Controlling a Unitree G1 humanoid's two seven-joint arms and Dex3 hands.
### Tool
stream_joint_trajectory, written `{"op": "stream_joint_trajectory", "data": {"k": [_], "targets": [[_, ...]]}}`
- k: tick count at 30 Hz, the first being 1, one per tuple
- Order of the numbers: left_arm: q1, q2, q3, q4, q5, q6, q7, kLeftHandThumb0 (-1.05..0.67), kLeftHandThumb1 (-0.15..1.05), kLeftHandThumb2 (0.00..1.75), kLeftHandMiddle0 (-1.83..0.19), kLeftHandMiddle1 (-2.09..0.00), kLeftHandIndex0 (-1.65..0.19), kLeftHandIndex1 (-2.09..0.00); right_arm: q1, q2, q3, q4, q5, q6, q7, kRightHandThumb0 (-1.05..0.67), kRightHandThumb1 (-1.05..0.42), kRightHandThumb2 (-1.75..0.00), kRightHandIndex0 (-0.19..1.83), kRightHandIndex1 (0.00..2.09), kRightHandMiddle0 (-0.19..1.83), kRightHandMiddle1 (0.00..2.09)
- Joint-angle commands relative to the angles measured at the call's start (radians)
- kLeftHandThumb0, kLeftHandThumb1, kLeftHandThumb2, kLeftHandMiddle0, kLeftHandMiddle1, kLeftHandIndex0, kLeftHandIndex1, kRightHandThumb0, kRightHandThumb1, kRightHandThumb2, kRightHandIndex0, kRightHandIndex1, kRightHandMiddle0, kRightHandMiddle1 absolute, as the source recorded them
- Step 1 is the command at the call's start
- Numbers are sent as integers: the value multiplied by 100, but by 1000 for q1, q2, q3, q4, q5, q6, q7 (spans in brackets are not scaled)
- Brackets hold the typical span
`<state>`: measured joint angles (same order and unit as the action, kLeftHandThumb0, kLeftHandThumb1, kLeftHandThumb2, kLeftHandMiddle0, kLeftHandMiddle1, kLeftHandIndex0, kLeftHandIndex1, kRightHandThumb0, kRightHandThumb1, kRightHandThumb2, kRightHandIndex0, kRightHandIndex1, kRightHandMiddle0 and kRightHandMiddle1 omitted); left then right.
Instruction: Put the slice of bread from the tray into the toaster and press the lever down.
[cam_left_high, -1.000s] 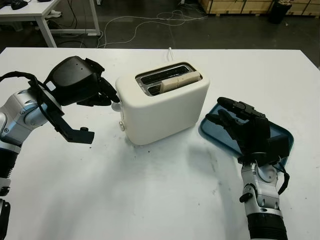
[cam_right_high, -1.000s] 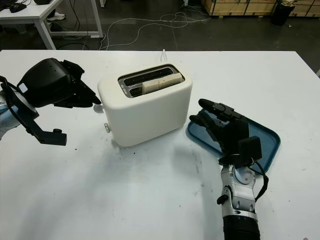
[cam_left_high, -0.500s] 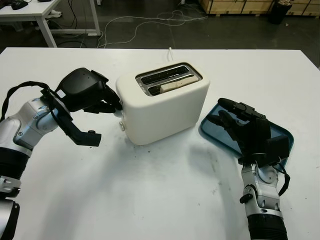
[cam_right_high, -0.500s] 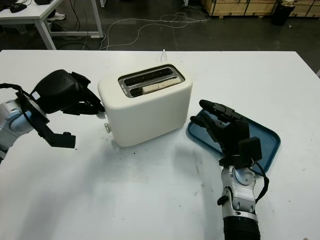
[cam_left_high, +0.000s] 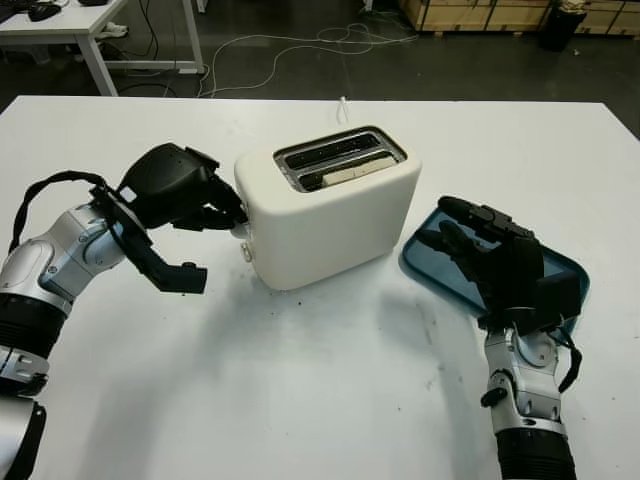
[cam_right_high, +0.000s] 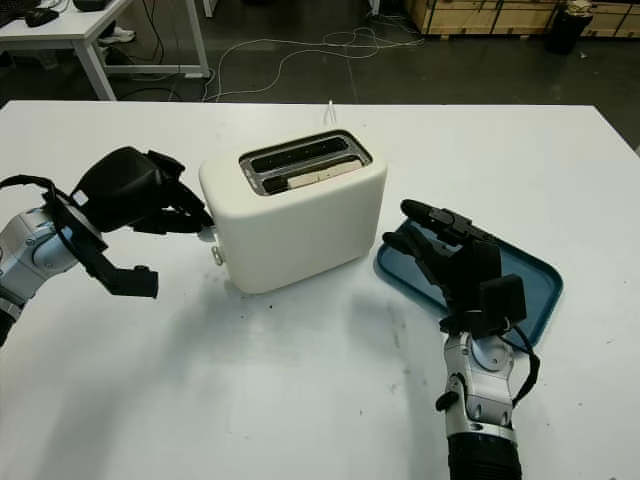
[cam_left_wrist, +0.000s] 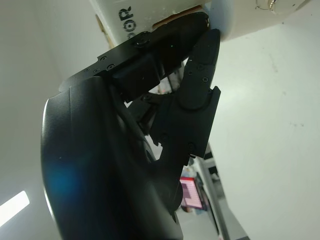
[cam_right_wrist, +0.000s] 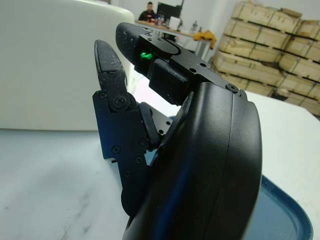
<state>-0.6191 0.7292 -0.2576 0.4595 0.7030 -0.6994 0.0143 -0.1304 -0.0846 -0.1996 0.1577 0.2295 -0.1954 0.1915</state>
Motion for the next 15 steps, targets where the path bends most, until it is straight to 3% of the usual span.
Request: {"op": "stream_joint_trajectory", "data": {"k": [1,9,13,15], "targets": [[23,-28,-43,16,21,2,-20,-37,79,0,-84,-158,-128,0,8,1,-4,-8,9,2,-3,-40,-89,0,132,1,113,0],[2,-61,-70,51,-11,-18,-50,-33,82,1,-83,-160,-129,-1,7,-2,-7,3,12,-2,3,-40,-89,0,132,0,112,0],[51,-179,-122,94,-56,15,-74,-30,87,2,-75,-158,-122,0,11,-3,-3,-5,3,14,-7,-40,-89,0,132,0,113,0],[88,-265,-153,145,-63,33,-43,-31,90,1,-76,-143,-117,0,12,-3,-3,-2,5,17,-6,-40,-89,0,132,0,113,0]]}}
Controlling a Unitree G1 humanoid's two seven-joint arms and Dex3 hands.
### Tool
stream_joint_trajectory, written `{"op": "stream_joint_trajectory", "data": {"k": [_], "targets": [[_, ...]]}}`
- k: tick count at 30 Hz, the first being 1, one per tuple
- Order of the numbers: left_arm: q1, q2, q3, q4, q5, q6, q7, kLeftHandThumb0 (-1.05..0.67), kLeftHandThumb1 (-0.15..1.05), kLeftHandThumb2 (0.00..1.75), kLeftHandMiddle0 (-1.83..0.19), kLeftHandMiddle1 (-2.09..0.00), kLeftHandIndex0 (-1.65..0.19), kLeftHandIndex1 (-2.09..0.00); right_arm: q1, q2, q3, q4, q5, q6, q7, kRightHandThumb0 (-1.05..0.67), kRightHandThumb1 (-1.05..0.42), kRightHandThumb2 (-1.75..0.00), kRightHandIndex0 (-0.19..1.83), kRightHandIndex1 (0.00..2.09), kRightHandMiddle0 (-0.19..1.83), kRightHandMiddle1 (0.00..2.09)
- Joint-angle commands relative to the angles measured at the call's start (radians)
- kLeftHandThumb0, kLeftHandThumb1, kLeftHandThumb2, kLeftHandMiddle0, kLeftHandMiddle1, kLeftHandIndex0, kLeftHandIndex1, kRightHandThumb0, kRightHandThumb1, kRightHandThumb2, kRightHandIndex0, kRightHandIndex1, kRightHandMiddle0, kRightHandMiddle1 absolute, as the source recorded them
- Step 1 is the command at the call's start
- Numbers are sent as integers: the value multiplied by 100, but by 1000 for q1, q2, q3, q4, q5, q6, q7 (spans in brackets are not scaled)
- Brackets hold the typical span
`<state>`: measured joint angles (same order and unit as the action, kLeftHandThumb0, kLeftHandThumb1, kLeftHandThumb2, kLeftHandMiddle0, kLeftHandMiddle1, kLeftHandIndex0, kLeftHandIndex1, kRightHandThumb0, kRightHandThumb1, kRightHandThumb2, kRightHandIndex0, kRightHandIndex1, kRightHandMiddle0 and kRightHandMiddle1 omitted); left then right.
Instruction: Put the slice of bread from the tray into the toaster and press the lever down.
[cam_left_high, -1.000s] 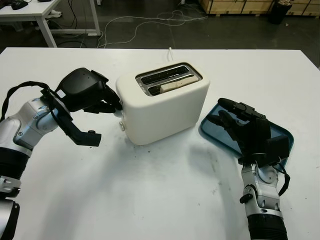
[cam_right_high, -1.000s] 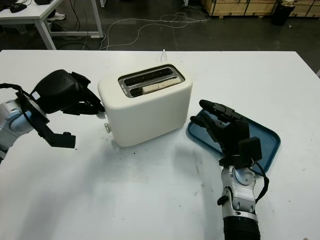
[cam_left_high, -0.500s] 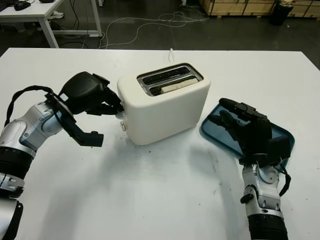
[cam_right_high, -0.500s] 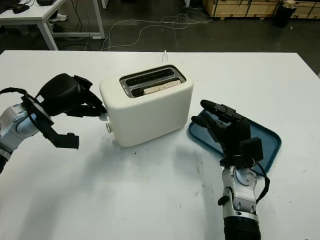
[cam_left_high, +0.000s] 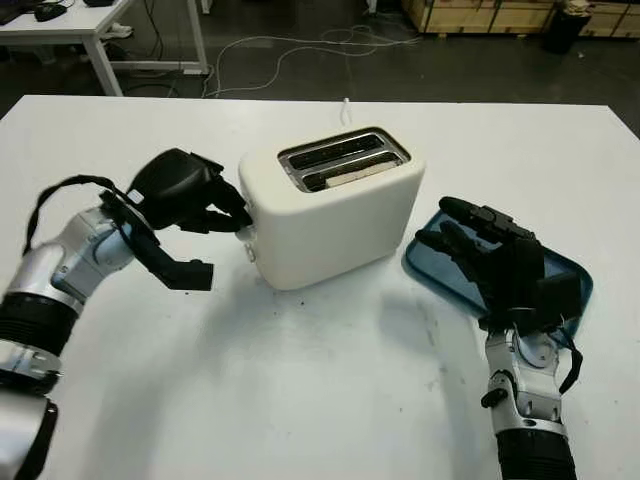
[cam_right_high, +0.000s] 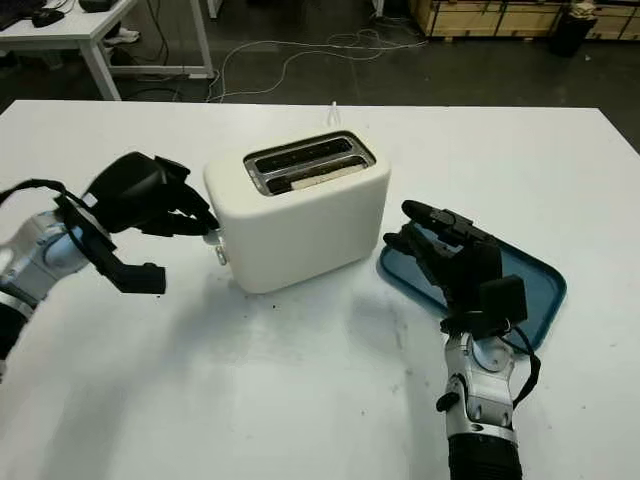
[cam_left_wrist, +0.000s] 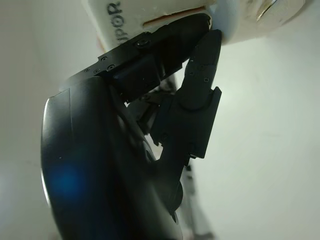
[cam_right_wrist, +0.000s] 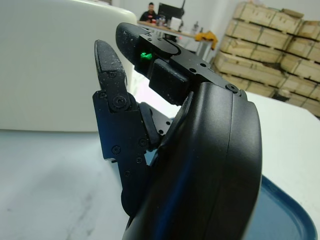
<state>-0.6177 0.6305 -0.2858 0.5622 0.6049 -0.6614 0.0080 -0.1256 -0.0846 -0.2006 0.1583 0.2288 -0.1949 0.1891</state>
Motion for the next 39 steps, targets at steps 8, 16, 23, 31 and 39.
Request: {"op": "stream_joint_trajectory", "data": {"k": [8,16,23,31,39], "targets": [[226,-414,-203,239,-6,106,142,-33,92,6,-72,-123,-113,-1,2,-13,-12,-1,19,20,7,-40,-89,0,133,1,113,0],[215,-384,-232,259,-23,112,185,-32,92,6,-66,-139,-113,-1,-7,-10,-7,22,11,3,15,-41,-89,0,132,0,113,0],[202,-361,-222,233,-41,118,156,-32,92,9,-69,-126,-112,-1,-7,-10,-4,8,5,15,5,-39,-89,0,132,0,114,0],[171,-308,-208,146,-46,97,132,-29,92,5,-68,-141,-109,-1,-7,-6,-2,2,0,16,-3,-40,-88,0,132,0,114,0],[164,-280,-219,-13,-87,114,90,-28,92,1,-66,-156,-113,-2,-6,-4,-2,3,1,19,-4,-41,-88,0,131,0,114,0]]}}
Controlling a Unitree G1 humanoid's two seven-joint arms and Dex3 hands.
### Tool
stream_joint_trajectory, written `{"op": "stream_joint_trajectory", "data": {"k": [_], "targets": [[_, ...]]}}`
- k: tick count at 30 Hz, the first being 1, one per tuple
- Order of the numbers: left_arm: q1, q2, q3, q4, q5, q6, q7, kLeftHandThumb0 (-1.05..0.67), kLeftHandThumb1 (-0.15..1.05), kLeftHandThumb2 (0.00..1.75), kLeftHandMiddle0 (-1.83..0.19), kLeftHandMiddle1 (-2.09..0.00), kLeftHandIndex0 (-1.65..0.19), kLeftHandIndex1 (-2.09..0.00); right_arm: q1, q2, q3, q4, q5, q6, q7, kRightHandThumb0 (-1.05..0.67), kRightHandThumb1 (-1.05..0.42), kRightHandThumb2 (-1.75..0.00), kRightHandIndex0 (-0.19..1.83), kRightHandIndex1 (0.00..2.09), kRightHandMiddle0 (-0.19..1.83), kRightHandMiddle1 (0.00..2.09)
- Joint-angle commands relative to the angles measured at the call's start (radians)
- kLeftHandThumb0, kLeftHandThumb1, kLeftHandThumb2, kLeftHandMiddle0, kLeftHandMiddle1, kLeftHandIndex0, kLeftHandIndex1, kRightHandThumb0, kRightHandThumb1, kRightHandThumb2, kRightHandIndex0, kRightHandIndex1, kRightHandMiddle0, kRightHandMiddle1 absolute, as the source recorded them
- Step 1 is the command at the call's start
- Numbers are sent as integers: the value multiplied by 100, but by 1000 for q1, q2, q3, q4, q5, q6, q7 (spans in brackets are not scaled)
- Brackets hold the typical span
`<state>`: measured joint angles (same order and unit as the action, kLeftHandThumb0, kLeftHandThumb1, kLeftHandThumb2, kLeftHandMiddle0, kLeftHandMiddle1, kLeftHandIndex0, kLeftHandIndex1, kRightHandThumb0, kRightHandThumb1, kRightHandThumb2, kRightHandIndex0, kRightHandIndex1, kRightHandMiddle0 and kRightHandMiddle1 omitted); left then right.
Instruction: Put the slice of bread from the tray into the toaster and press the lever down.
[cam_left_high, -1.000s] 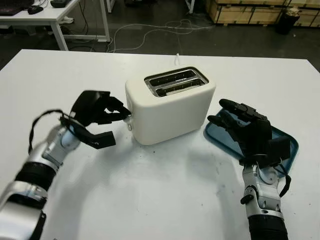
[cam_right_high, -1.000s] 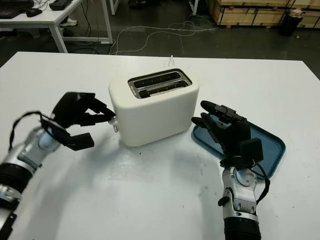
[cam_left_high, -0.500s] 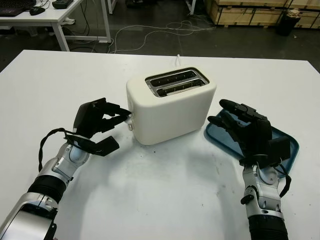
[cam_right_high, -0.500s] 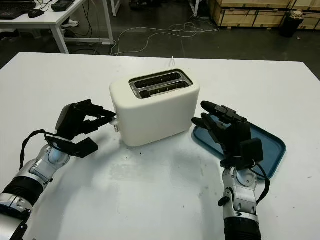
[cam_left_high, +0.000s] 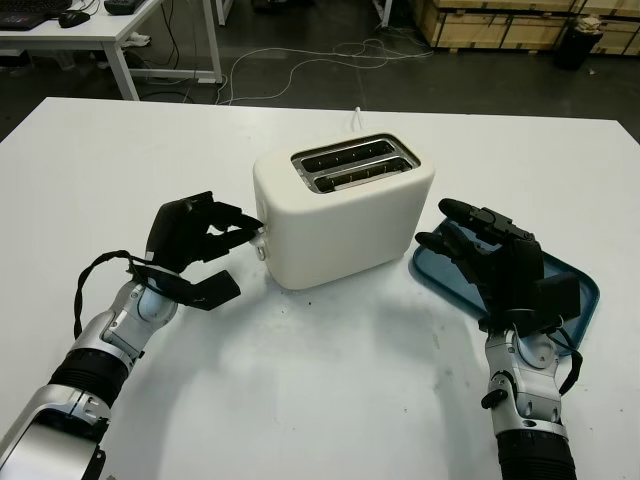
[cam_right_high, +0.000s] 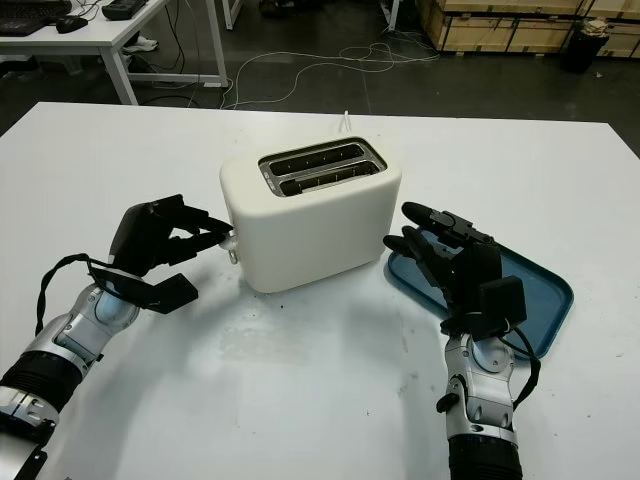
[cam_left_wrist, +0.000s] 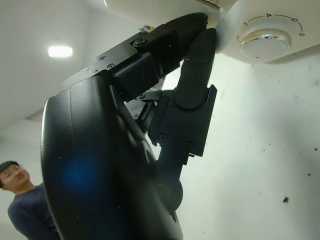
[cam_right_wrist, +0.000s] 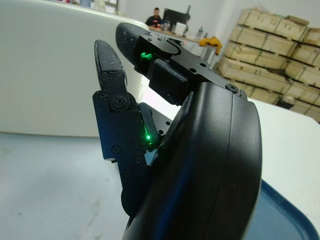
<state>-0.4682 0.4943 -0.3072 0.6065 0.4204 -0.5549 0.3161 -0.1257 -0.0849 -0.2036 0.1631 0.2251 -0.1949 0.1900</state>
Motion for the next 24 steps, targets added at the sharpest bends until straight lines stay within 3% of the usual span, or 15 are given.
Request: {"op": "stream_joint_trajectory", "data": {"k": [1,9,16,19,20,24], "targets": [[17,-146,-199,-72,84,6,-233,-27,91,1,-68,-156,-114,-2,-6,-4,1,-3,5,24,-7,-41,-88,0,132,0,114,0],[2,-143,-216,-117,77,-6,-258,-27,86,0,-69,-159,-119,-5,-7,-2,-2,-3,15,25,-2,-40,-88,0,133,1,114,0],[-7,-143,-227,-76,87,-20,-269,-26,86,1,-66,-161,-120,-4,-4,-5,-1,-2,11,17,1,-40,-89,0,132,0,114,0],[-9,-166,-241,-6,75,-19,-300,-27,90,1,-67,-155,-117,-3,0,-6,0,-9,6,21,-3,-40,-89,0,132,0,114,0],[-11,-177,-246,23,78,-23,-301,-25,89,1,-66,-161,-117,-3,1,-6,0,-7,7,20,-2,-40,-89,0,132,0,113,0],[-11,-275,-279,243,132,-11,-237,-27,90,1,-59,-168,-116,-1,-1,-3,-2,12,11,8,5,-40,-88,0,132,0,113,0]]}}
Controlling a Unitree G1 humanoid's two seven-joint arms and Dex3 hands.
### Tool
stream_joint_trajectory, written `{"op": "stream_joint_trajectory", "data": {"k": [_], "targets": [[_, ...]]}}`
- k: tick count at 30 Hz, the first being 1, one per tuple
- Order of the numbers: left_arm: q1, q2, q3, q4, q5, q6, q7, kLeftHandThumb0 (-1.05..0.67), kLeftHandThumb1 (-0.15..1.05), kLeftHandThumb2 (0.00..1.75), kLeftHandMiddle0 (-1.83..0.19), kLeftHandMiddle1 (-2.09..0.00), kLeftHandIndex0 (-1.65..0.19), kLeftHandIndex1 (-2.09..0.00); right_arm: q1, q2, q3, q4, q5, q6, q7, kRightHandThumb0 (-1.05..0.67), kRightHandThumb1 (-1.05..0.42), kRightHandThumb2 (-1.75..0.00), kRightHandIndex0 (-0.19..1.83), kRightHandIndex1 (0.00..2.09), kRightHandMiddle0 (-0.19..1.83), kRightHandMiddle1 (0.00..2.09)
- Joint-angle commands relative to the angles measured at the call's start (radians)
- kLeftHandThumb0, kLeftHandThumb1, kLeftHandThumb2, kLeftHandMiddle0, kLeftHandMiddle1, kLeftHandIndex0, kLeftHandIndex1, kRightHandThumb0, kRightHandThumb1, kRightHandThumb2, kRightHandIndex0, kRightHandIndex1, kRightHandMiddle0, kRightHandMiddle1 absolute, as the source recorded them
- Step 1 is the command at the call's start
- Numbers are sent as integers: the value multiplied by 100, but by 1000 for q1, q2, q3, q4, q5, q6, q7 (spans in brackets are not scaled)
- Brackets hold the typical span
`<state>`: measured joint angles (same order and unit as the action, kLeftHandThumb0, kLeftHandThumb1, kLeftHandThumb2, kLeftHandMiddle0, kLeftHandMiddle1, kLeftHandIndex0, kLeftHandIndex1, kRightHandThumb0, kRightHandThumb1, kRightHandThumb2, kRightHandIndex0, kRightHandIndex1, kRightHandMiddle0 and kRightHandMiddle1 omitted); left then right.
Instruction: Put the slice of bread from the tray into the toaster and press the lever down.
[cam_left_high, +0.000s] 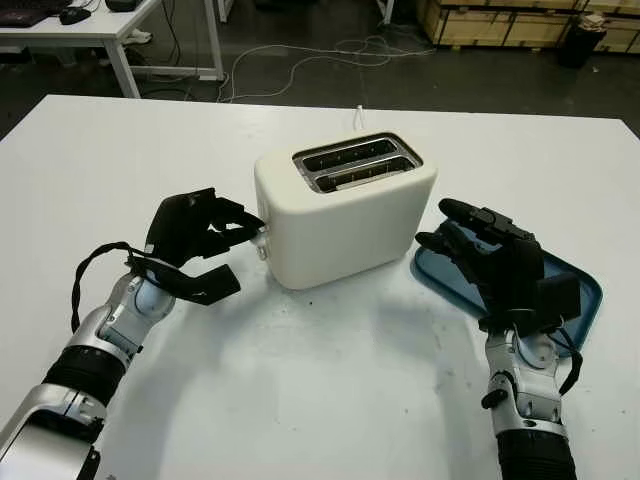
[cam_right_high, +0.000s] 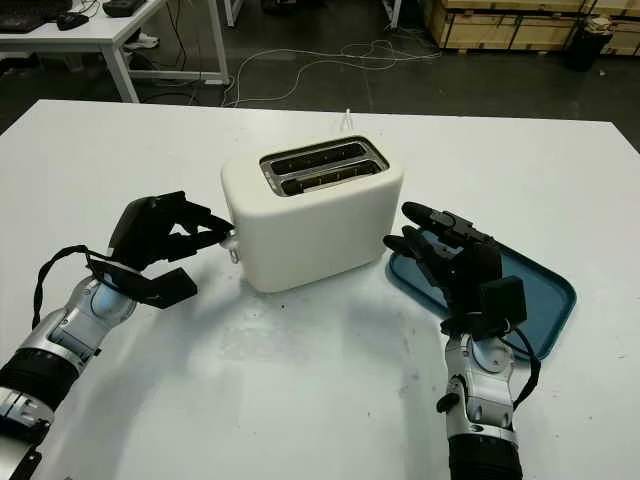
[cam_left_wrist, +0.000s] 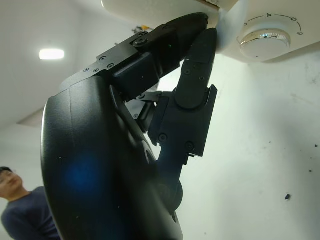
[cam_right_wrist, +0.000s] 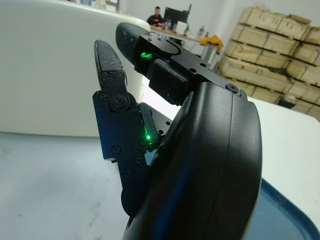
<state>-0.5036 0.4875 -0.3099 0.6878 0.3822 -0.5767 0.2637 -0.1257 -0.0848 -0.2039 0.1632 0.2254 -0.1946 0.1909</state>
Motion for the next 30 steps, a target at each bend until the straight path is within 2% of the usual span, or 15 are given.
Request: {"op": "stream_joint_trajectory", "data": {"k": [1,3,7,20,22,24,26,27,29,30], "targets": [[28,-290,-277,205,177,13,-164,-27,89,1,-58,-172,-117,-2,0,-3,-1,9,8,10,1,-41,-89,0,132,0,114,0],[34,-316,-286,255,193,20,-143,-27,88,0,-57,-174,-117,-2,4,-6,0,1,0,12,-4,-41,-88,0,132,0,113,0],[38,-317,-297,305,208,-24,-112,-26,86,0,-59,-175,-119,-2,6,-13,-7,-2,8,19,0,-40,-88,0,133,1,114,0],[15,-292,-302,297,197,-7,-132,-29,91,1,-50,-174,-116,0,9,-9,-11,2,12,9,7,-40,-88,0,133,1,114,0],[18,-284,-294,284,188,-17,-122,-29,92,1,-52,-169,-116,0,9,-9,-10,3,7,4,6,-40,-88,0,134,1,114,0],[22,-266,-278,257,171,-34,-118,-29,92,1,-55,-166,-116,0,7,-9,-11,14,9,-9,13,-40,-88,0,133,0,114,0],[35,-237,-247,196,136,-41,-119,-32,92,5,-60,-151,-115,0,5,-8,-12,18,14,-11,17,-40,-88,0,133,0,113,0],[50,-218,-219,152,107,-51,-108,-33,92,6,-62,-133,-114,0,4,-7,-13,19,17,-11,19,-40,-88,0,133,0,113,0],[82,-183,-166,64,41,-73,-87,-33,92,4,-68,-137,-114,0,0,-3,-16,25,21,-19,22,-39,-88,0,134,1,114,0],[97,-163,-144,18,11,-83,-79,-32,91,3,-67,-151,-115,-1,-2,-2,-16,27,18,-21,21,-40,-88,0,134,0,114,0]]}}
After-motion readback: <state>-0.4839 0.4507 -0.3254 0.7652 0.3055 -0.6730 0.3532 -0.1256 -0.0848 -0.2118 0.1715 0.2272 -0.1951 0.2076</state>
